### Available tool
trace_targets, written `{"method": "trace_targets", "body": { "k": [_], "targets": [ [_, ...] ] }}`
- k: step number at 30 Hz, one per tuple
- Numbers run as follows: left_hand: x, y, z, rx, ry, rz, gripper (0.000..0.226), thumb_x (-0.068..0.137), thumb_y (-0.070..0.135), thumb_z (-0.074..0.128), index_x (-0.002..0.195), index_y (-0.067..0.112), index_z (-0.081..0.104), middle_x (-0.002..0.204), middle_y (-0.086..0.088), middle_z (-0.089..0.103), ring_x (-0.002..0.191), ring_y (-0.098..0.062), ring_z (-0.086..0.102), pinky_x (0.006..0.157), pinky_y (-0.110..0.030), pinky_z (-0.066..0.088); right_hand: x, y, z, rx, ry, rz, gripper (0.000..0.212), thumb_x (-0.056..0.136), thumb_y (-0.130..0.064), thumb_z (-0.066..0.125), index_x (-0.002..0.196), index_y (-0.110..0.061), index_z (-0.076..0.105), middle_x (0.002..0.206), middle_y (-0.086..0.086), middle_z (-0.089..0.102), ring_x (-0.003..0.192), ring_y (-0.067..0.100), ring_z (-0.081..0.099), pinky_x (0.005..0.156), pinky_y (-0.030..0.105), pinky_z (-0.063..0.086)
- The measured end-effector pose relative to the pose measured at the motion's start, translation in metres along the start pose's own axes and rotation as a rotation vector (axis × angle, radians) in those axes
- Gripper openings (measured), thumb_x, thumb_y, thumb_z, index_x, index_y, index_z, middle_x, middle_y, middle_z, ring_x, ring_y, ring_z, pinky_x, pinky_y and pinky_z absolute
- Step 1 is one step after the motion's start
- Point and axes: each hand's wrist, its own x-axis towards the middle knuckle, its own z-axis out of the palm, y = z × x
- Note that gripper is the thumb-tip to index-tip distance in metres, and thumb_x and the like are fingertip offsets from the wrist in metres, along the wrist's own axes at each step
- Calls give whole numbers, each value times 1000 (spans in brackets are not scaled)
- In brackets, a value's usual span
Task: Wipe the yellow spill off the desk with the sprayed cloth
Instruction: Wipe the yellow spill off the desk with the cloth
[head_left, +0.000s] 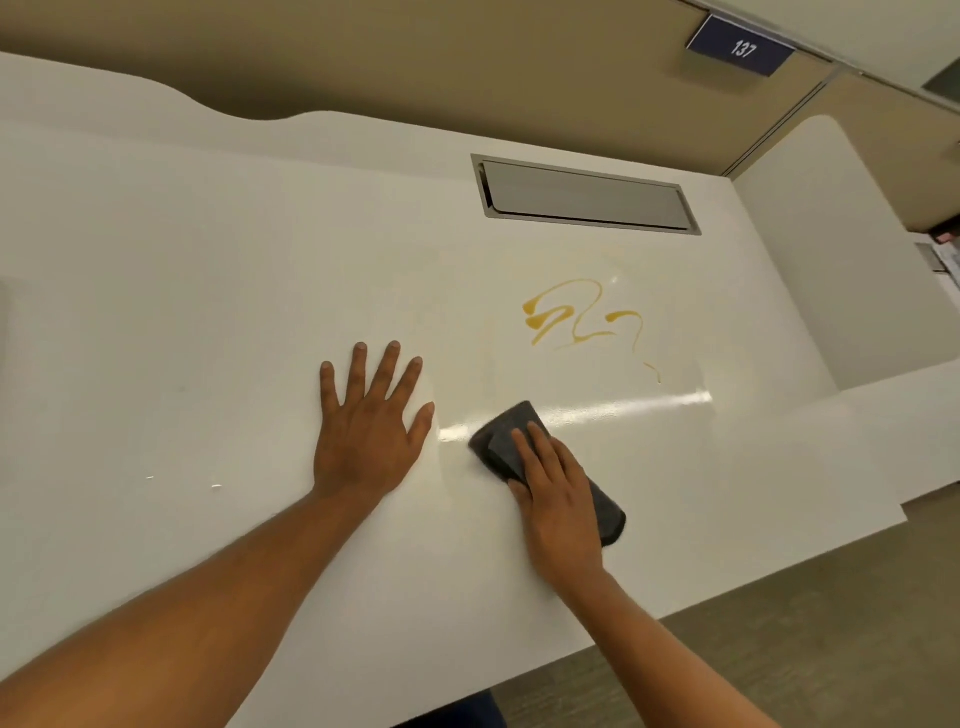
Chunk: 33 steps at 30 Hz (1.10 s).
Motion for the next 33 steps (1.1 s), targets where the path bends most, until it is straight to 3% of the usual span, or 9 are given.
{"method": "trace_targets", "body": {
  "k": [4, 9, 14, 18, 20, 26, 29, 33],
  "targets": [
    [0, -1, -2, 6, -4, 9, 70, 106, 63, 13, 168, 32, 24, 178, 0, 21, 165, -34, 16, 131, -64, 6, 46, 6, 7, -38, 42, 25, 54, 107, -27, 52, 159, -24, 37, 165, 2, 39, 141, 30, 43, 122, 43, 33],
    [-2, 0, -3, 11, 6, 5, 68, 107, 62, 19, 167, 32, 27, 178, 0, 22, 165, -35, 17, 131, -64, 6, 124, -13, 15, 7, 75, 206, 55, 106, -27, 47, 159, -19, 36, 166, 7, 37, 135, 36, 46, 113, 45, 37],
    [-2, -2, -2, 29, -1, 14, 69, 106, 62, 18, 168, 32, 27, 178, 0, 22, 165, -35, 17, 131, -64, 7, 66, -18, 11, 39, 46, 73, 56, 107, -28, 50, 160, -26, 34, 167, 1, 35, 144, 29, 39, 122, 41, 30],
    [-2, -1, -1, 19, 1, 21, 70, 105, 60, 18, 167, 30, 29, 177, -1, 24, 164, -36, 19, 131, -65, 7, -9, 8, 1, 60, 0, 80, 56, 109, -32, 49, 161, -36, 29, 169, -11, 27, 152, 16, 27, 123, 27, 15],
    [-2, 0, -1, 18, 10, 24, 68, 106, 59, 21, 167, 29, 31, 177, -2, 25, 164, -37, 20, 130, -65, 7, -4, 35, -6, 52, 26, 173, 55, 109, -30, 48, 161, -31, 31, 169, -8, 28, 152, 15, 26, 124, 26, 13],
    [-1, -3, 0, 8, 11, 32, 70, 105, 58, 21, 166, 27, 32, 176, -4, 27, 163, -39, 21, 130, -66, 7, 111, 74, -10, -7, 88, 489, 57, 107, -26, 46, 161, -17, 30, 168, 8, 31, 144, 35, 40, 118, 43, 31],
    [-1, -2, 1, -4, 24, 28, 70, 105, 58, 22, 166, 26, 34, 175, -4, 29, 163, -39, 22, 130, -66, 7, 136, 50, -6, -41, 100, 433, 57, 107, -27, 45, 161, -16, 30, 168, 8, 31, 139, 35, 42, 114, 43, 34],
    [0, -3, 3, -7, 26, 28, 71, 104, 59, 20, 166, 27, 34, 175, -4, 29, 163, -39, 22, 130, -66, 6, 90, 18, 3, 33, 74, 182, 56, 106, -26, 50, 160, -21, 35, 167, 3, 35, 145, 27, 38, 122, 37, 26]
  ]
}}
